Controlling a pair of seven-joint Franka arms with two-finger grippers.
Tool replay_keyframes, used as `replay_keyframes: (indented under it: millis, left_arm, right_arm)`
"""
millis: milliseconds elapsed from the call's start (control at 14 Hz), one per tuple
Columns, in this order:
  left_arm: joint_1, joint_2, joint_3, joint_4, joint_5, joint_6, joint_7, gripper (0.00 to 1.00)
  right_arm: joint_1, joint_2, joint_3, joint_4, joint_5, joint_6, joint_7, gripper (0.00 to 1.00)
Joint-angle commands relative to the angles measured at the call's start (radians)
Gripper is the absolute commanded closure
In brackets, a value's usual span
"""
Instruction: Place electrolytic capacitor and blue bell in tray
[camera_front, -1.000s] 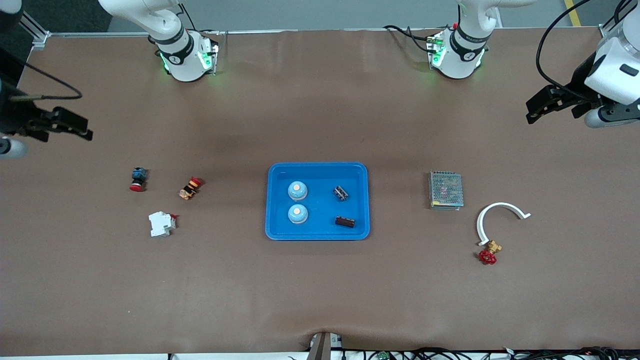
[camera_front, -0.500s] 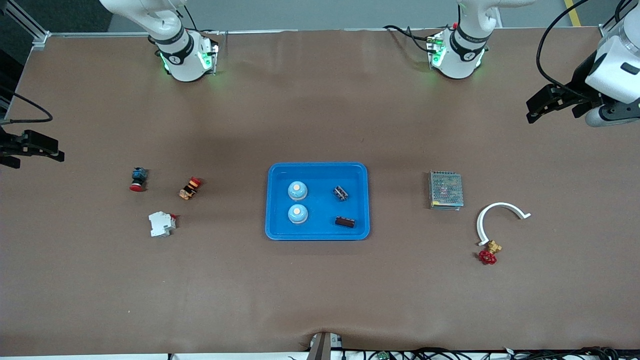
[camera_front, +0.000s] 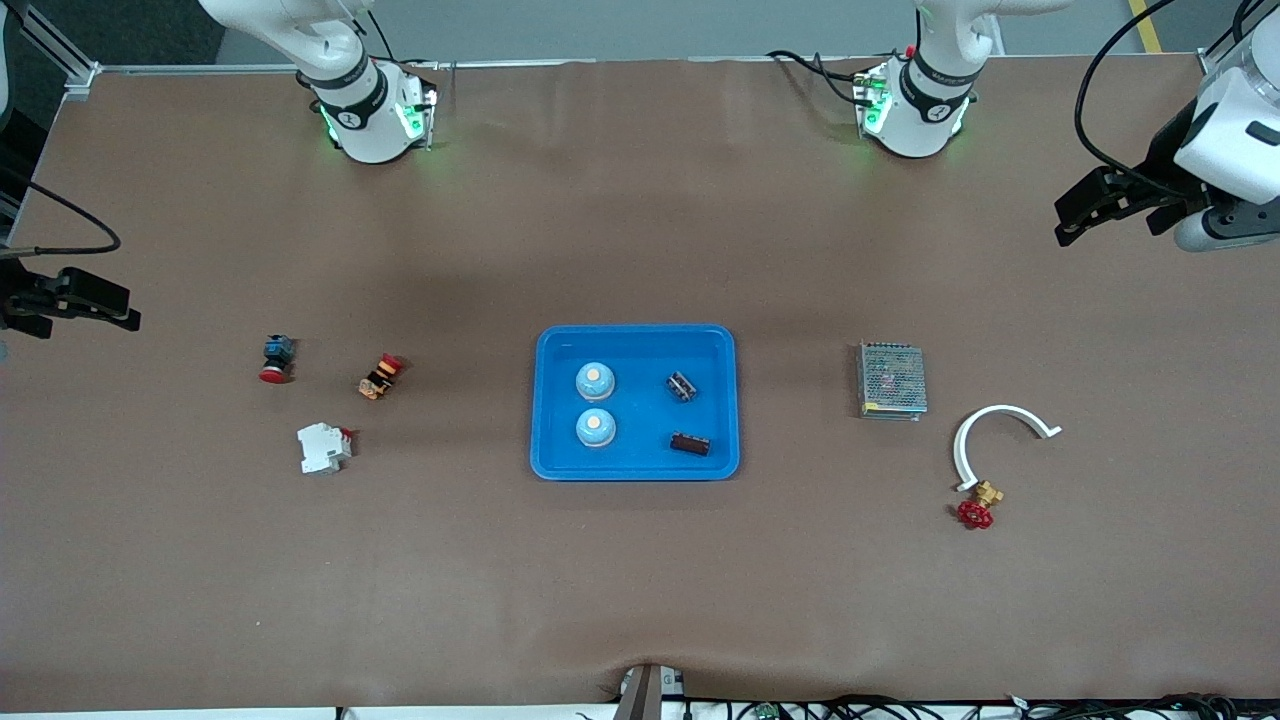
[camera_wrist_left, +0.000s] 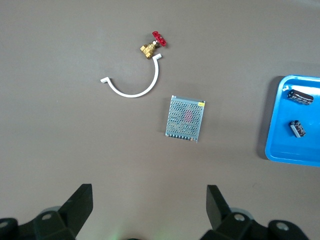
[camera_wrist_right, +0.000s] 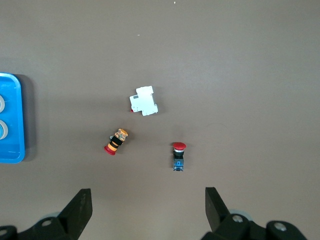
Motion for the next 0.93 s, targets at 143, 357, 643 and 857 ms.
replay_keyframes:
  millis: [143, 357, 643, 857]
  left_arm:
    - [0.003, -0.003, -0.001, 0.018, -0.006, -0.021, 0.020, 0.00]
    - [0.005, -0.003, -0.002, 0.021, -0.007, -0.021, 0.022, 0.00]
    - [0.005, -0.003, -0.001, 0.021, -0.010, -0.021, 0.020, 0.00]
    - [0.007, -0.006, -0.001, 0.023, -0.010, -0.021, 0.020, 0.00]
  right_arm:
    - [-0.015, -0.010, 0.009, 0.003, 0.007, 0.000, 0.029, 0.00]
    - [-0.098, -0.011, 0.091, 0.007, 0.006, 0.000, 0.022, 0.00]
    - [-0.143, -0.010, 0.150, 0.008, 0.004, 0.000, 0.020, 0.00]
    - [-0.140, -0.010, 0.151, 0.008, 0.004, 0.002, 0.020, 0.00]
